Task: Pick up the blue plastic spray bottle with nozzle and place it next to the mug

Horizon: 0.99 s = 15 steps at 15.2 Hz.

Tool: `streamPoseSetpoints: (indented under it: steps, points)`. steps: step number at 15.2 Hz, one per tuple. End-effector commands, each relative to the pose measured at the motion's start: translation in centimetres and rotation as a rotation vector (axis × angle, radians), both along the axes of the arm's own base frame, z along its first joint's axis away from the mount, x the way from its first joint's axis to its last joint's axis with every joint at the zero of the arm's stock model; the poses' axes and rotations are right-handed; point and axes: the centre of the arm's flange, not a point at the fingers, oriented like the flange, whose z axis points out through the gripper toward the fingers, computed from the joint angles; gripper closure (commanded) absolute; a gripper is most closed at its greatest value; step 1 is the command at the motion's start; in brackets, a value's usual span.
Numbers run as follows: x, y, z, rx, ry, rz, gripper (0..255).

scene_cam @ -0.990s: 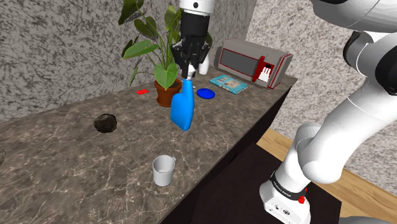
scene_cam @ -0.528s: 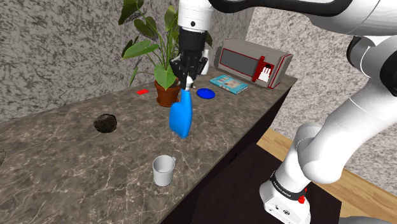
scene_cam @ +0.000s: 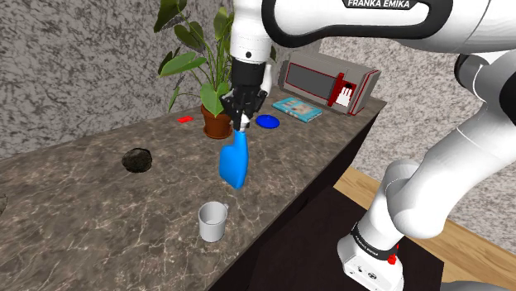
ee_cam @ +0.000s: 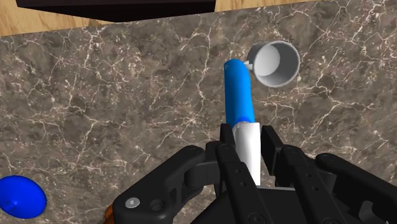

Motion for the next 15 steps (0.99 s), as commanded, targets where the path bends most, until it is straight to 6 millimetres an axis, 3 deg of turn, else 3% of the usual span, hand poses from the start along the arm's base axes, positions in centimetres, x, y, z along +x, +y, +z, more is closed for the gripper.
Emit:
streamPoseSetpoints:
  steps: [1,15]
  points:
    - [0.1,0.0,-1.0,0.0,-0.001,0.0,255]
    - [0.1,0.0,-8.4,0.0,-0.001,0.0,255]
